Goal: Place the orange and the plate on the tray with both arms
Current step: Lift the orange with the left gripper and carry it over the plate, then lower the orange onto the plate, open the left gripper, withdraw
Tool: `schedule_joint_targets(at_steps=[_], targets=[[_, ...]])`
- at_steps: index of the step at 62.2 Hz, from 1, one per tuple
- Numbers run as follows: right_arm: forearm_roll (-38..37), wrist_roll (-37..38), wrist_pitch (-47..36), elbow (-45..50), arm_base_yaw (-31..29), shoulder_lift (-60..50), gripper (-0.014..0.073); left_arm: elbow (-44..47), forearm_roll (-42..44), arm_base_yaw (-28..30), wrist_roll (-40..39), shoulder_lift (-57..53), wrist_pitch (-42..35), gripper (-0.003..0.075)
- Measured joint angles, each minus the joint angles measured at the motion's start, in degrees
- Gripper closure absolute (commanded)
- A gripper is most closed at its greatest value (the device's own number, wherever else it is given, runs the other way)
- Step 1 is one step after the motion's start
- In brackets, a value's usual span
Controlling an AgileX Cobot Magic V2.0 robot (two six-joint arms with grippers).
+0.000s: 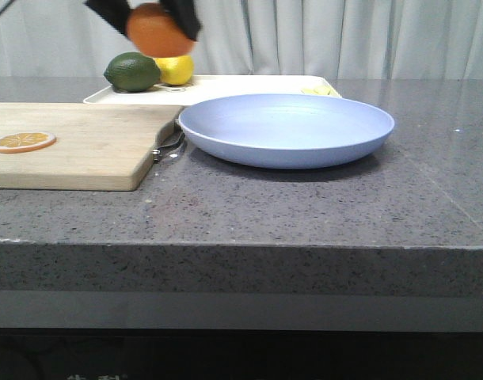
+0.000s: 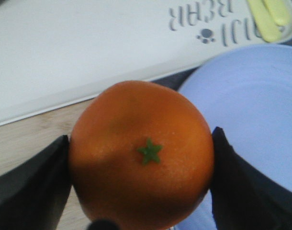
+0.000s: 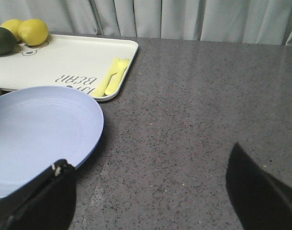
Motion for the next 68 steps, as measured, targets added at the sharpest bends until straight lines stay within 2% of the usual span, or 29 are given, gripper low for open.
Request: schedule_joint_targets(at_steps=[20, 34, 49, 68], targets=[[0.0, 0.0, 0.0, 0.0, 0.0, 0.0, -0.0048, 0.0, -0.71, -9.94, 0.0, 4.66, -4.47, 0.0489], [0.0, 0.0, 0.0, 0.0, 0.0, 0.0, -0.0048, 0.0, -0.58, -11.08, 0.0, 8.15, -5.61, 0.0462], [0.0, 0.0, 0.0, 0.0, 0.0, 0.0, -0.0048, 0.0, -0.46, -11.08, 0.0, 9.17, -5.81, 0.0246], [0.0, 0.0, 0.0, 0.0, 0.0, 0.0, -0.0048, -1.99, 0.97, -11.08, 0.0, 9.17, -4.27, 0.0136]])
